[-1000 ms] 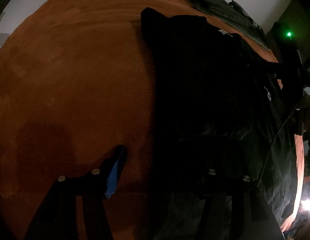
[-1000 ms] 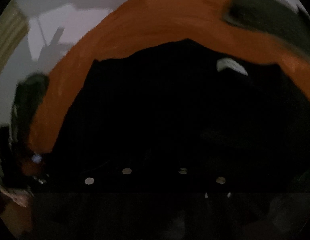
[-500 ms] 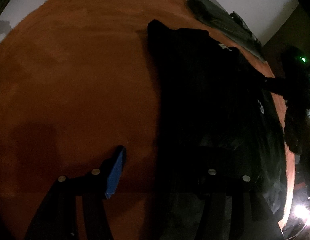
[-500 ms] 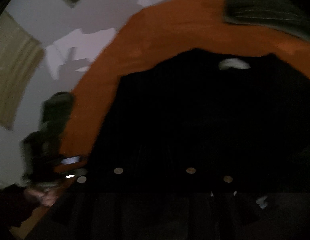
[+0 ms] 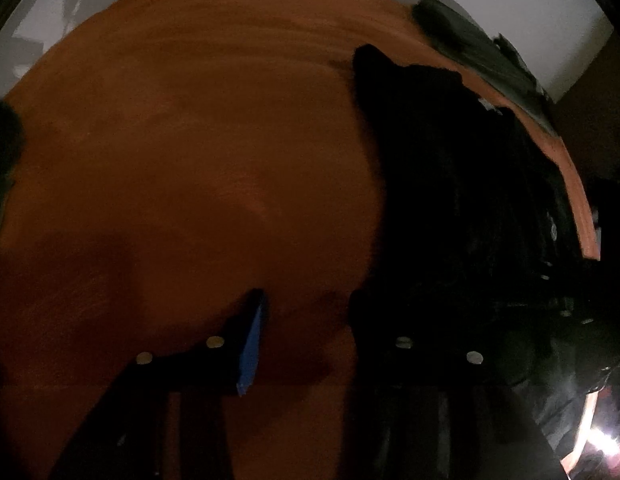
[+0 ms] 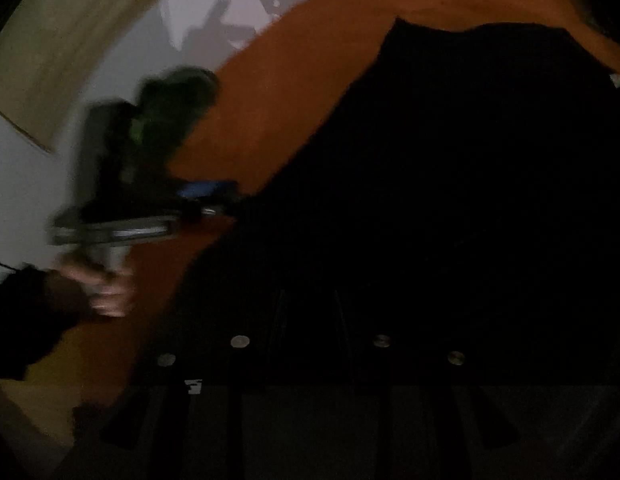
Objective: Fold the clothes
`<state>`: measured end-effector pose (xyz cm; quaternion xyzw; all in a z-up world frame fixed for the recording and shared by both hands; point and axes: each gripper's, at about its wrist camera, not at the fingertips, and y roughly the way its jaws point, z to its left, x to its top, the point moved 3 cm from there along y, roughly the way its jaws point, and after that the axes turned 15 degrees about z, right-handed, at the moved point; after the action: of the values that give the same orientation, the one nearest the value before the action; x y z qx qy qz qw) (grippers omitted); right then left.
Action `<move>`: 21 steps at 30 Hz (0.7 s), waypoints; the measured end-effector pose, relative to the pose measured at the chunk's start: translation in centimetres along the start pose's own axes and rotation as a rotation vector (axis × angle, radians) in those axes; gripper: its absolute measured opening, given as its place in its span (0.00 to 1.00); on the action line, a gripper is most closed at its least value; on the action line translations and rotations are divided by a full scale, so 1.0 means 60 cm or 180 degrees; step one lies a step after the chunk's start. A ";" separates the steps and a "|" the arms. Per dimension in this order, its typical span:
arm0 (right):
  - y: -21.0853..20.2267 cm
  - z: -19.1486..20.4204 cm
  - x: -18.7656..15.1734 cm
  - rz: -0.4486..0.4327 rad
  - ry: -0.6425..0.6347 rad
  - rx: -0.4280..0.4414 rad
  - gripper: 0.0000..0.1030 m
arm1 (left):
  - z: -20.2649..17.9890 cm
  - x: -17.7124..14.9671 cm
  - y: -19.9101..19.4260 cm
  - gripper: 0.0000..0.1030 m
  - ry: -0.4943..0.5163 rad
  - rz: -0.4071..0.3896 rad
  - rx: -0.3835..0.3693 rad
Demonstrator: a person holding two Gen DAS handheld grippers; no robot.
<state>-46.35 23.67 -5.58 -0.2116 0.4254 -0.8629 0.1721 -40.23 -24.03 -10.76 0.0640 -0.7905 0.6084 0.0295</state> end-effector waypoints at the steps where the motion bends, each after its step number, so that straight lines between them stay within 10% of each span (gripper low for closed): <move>1: -0.019 -0.001 -0.002 -0.0128 0.0019 0.0080 0.23 | 0.001 -0.002 -0.011 0.43 -0.0040 -0.0020 -0.0098; 5: -0.032 -0.005 0.008 -0.0265 0.0154 0.0367 0.23 | -0.038 -0.005 -0.023 0.43 0.0132 -0.0017 -0.0329; 10: 0.020 0.010 0.036 -0.0103 0.0192 0.0316 0.23 | -0.059 -0.007 0.041 0.45 0.0227 0.0136 0.0236; 17: 0.084 0.039 -0.001 0.0611 -0.0150 0.0003 0.23 | -0.004 -0.016 0.005 0.45 -0.0007 0.0042 0.0353; 21: 0.005 -0.002 0.005 0.0243 0.0107 0.0183 0.23 | 0.011 -0.015 -0.008 0.45 -0.0107 0.0036 0.0334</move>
<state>-46.61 23.44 -5.79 -0.1757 0.4110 -0.8710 0.2037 -39.25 -24.75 -10.58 0.0712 -0.7583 0.6479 0.0094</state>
